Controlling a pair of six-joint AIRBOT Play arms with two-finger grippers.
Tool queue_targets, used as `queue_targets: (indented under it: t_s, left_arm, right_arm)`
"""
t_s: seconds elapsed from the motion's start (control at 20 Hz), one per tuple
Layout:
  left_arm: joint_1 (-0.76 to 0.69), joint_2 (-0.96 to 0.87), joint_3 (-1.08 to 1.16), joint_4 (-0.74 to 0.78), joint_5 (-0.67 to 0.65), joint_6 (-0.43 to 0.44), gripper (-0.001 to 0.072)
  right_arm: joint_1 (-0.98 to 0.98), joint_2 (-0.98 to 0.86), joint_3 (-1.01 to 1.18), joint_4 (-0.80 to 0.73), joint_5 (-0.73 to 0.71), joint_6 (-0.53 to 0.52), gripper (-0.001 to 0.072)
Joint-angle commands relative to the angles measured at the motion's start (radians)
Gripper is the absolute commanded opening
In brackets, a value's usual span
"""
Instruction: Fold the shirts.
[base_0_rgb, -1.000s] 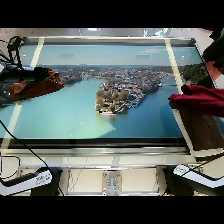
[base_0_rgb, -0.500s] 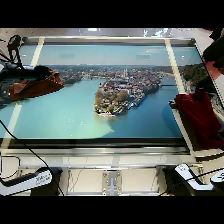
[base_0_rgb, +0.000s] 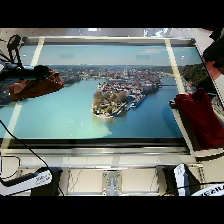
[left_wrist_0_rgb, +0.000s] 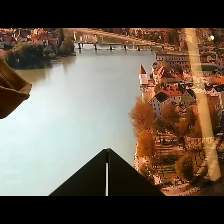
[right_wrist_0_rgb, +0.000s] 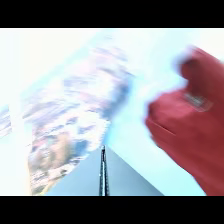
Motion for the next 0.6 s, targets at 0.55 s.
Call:
queue_targets:
  t_s: [0.55]
  left_arm:
    - [0.0, 0.0, 0.0, -0.01, -0.03, 0.0, 0.0014]
  right_arm:
    - [0.606, -0.145, 0.026, -0.043, -0.029, -0.124, 0.0013]
